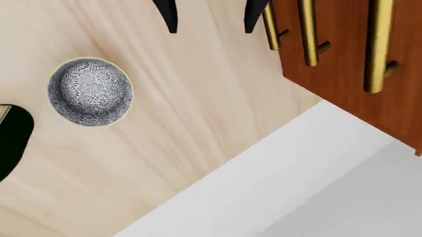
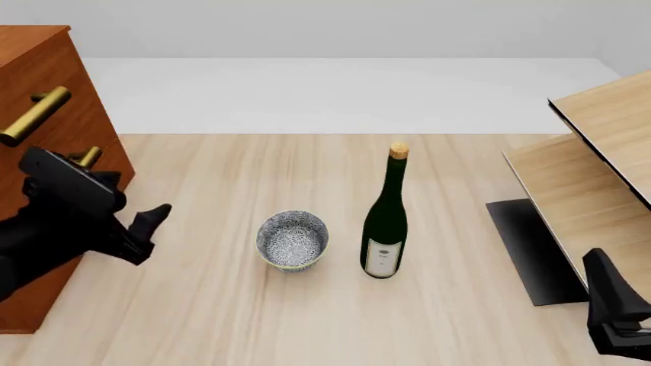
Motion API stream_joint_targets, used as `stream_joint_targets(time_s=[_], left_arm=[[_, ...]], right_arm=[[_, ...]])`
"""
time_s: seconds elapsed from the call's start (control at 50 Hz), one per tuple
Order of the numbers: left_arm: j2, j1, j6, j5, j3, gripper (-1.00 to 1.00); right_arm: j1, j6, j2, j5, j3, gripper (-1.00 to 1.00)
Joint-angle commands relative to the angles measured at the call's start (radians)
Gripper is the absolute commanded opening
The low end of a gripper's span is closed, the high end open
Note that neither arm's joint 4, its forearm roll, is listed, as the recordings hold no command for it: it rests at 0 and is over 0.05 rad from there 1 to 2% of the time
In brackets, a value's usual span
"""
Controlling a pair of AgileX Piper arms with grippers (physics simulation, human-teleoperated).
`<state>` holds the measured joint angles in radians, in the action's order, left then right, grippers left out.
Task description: Close the bottom drawer of the cabinet and open the top drawer.
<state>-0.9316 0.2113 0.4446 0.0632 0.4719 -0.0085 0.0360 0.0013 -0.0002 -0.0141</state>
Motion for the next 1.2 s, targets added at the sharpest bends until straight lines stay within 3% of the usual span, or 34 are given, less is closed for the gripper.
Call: stream_joint_targets(time_s=[0.02, 0.04, 0.1, 0.14, 0.26, 0.36, 0.44, 0.46, 0.48, 0.5, 0.52, 0.56, 0.6, 0.7, 0.72, 0.76, 1.02, 1.2], left_arm=[[0.018, 0.032, 0.076, 0.005, 0.045, 1.00], [0.027, 0.032, 0.124, -0.014, 0.040, 1.00], [0.037, 0.034, 0.164, -0.024, 0.048, 1.00], [0.023, 0.033, 0.157, -0.010, 0.065, 1.00], [0.041, 0.046, 0.317, -0.079, 0.014, 1.00], [0.058, 0.024, 0.344, -0.076, 0.032, 1.00], [0.063, 0.005, 0.470, -0.132, -0.014, 1.00], [0.063, 0.005, 0.470, -0.133, -0.015, 1.00], [0.078, 0.020, 0.596, -0.223, -0.089, 1.00], [0.074, 0.017, 0.570, -0.175, -0.060, 1.00], [0.077, 0.023, 0.498, -0.106, -0.003, 1.00], [0.115, -0.002, 0.563, -0.138, -0.027, 1.00], [0.107, 0.002, 0.558, -0.133, -0.023, 1.00], [0.109, -0.032, 0.638, -0.191, -0.065, 1.00], [0.108, -0.028, 0.621, -0.179, -0.051, 1.00], [0.112, -0.043, 0.663, -0.206, -0.074, 1.00], [0.131, -0.101, 0.715, -0.196, -0.029, 1.00], [0.132, -0.143, 0.790, -0.217, -0.039, 1.00]], right_arm=[[0.002, -0.001, 0.000, -0.001, 0.001, 1.00], [0.002, -0.001, 0.000, -0.001, 0.000, 1.00], [0.000, -0.001, 0.000, -0.001, 0.001, 1.00], [0.000, -0.001, 0.001, -0.001, 0.001, 1.00], [0.000, 0.001, 0.001, -0.001, 0.000, 1.00], [0.001, 0.000, 0.001, -0.001, 0.000, 1.00], [0.002, 0.000, 0.001, -0.001, 0.000, 1.00], [0.002, 0.000, 0.001, -0.001, 0.000, 1.00], [0.002, 0.000, 0.001, -0.001, 0.000, 1.00], [0.002, 0.000, 0.001, 0.000, 0.000, 1.00], [0.002, 0.000, 0.001, 0.000, 0.000, 1.00], [0.002, -0.001, 0.001, 0.000, 0.000, 1.00], [0.003, -0.001, 0.001, 0.000, -0.001, 1.00], [0.003, 0.000, 0.001, -0.001, -0.001, 1.00], [0.002, 0.000, 0.001, -0.001, -0.001, 1.00], [0.002, 0.000, 0.001, -0.001, 0.000, 1.00], [0.004, 0.000, 0.001, -0.001, 0.000, 1.00], [0.003, 0.002, 0.001, -0.001, 0.000, 1.00]])
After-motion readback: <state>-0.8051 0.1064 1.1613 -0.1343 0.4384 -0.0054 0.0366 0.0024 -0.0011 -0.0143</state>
